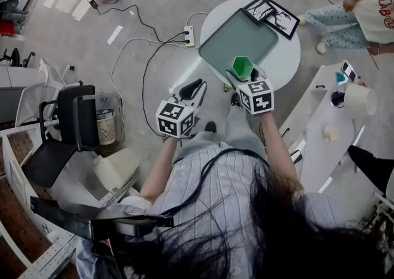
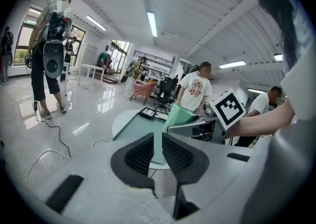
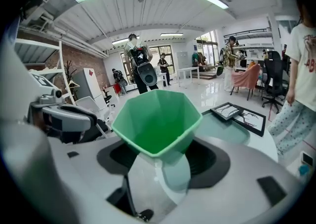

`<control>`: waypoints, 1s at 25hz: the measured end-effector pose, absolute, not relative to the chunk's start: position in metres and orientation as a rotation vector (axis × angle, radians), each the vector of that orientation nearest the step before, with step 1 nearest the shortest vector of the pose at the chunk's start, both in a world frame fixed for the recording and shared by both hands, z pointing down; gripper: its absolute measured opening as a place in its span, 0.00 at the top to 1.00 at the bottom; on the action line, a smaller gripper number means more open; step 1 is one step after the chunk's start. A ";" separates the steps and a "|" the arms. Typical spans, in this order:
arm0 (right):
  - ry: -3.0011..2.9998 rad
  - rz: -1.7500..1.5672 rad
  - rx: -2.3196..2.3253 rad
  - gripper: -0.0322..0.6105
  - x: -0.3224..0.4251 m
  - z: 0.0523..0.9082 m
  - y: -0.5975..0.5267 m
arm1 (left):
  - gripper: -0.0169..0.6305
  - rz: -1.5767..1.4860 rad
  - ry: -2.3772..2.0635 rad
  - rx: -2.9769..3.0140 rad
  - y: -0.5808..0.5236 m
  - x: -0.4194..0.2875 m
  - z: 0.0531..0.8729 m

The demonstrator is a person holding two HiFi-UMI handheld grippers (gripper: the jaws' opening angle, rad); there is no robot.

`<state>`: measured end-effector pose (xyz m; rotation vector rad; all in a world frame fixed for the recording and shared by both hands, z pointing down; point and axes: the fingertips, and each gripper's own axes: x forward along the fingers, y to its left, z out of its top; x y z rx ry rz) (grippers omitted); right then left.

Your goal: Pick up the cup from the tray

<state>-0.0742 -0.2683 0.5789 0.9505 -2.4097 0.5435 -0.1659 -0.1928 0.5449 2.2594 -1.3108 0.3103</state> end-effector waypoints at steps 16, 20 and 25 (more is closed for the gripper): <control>-2.384 0.513 0.966 0.47 -0.078 0.559 -0.135 | 0.90 0.229 -1.227 2.279 -0.103 -0.157 0.545; -2.391 0.504 0.956 0.47 -0.068 0.557 -0.118 | 0.90 0.237 -1.211 2.296 -0.093 -0.145 0.543; -2.391 0.519 0.953 0.47 -0.048 0.557 -0.093 | 0.90 0.251 -1.206 2.296 -0.075 -0.126 0.541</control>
